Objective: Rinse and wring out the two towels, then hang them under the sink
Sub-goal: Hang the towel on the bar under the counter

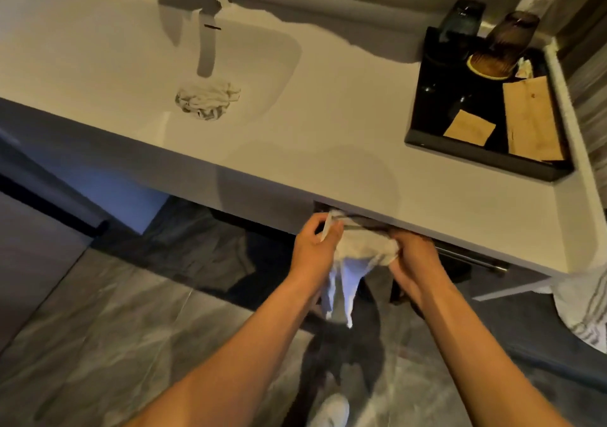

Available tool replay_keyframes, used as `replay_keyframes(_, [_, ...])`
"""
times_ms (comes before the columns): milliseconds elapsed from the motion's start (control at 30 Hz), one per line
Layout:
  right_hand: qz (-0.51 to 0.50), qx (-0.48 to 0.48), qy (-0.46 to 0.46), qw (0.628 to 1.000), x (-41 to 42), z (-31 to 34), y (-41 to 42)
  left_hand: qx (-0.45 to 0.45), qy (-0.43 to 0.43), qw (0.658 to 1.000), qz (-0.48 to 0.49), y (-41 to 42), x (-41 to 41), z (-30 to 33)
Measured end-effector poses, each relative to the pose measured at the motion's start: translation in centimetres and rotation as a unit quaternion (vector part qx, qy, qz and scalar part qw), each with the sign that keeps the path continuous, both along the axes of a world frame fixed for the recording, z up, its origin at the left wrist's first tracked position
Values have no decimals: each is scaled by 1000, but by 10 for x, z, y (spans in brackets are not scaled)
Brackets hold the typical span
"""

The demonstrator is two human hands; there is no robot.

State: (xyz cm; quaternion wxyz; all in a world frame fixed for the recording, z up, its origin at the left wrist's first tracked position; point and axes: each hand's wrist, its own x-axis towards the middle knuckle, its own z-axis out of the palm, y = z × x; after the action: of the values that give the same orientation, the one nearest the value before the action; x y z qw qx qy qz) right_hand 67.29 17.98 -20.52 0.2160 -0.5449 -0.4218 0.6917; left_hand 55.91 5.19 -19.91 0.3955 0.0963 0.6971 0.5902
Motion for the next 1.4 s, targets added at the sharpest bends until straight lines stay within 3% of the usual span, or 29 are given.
replay_keyframes(67, [-7, -6, -22, 1000, -5, -15, 14, -45, -74, 996, 14, 16, 0, -21])
replay_keyframes(167, [0, 59, -33, 998, -16, -13, 17, -133, -79, 987, -38, 21, 6, -39])
replay_keyframes(233, [-6, 51, -101, 994, -17, -10, 19, -105, -78, 991, -30, 26, 2, -40])
replay_keyframes(333, [2, 90, -147, 985, -7, -5, 23, -73, -2, 997, 20, 35, -5, -30])
replay_keyframes(400, [36, 198, -188, 961, 6, -13, 5, -92, 42, 994, 30, 37, -5, -30])
replay_keyframes(467, [-50, 352, -231, 906, 20, -28, -22, -108, 58, 992, 26, 38, -2, -33])
replay_keyframes(500, [-88, 364, -223, 900, 23, -35, -37, -109, 66, 992, 22, 39, 0, -34])
replay_keyframes(633, [-50, 179, -114, 976, 4, -59, -53, -78, 54, 994, 46, 41, 2, -32])
replay_keyframes(700, [-17, 143, -66, 987, -3, -69, -39, -94, 12, 995, 17, 33, 2, -41])
replay_keyframes(833, [8, 210, -75, 975, 6, -64, -30, -147, 40, 985, -79, 15, 3, -63])
replay_keyframes(967, [-40, 214, -75, 973, 11, -43, -30, -38, 45, 998, -2, 23, -1, -40])
replay_keyframes(1100, [-115, 135, -88, 980, 11, -43, -37, -39, 26, 995, 93, 32, -3, -35])
replay_keyframes(1167, [-59, 89, -69, 992, 15, -52, -40, -92, 13, 994, 60, 29, -3, -47])
replay_keyframes(1233, [-6, 102, -45, 994, 18, -58, -41, -140, 15, 990, -14, 24, -2, -56])
replay_keyframes(1333, [-45, 177, -42, 982, 11, -45, -34, -116, 16, 993, -10, 25, -5, -60])
replay_keyframes(1400, [-90, 175, -20, 980, 3, -37, -29, -99, 38, 994, 28, 28, -5, -53])
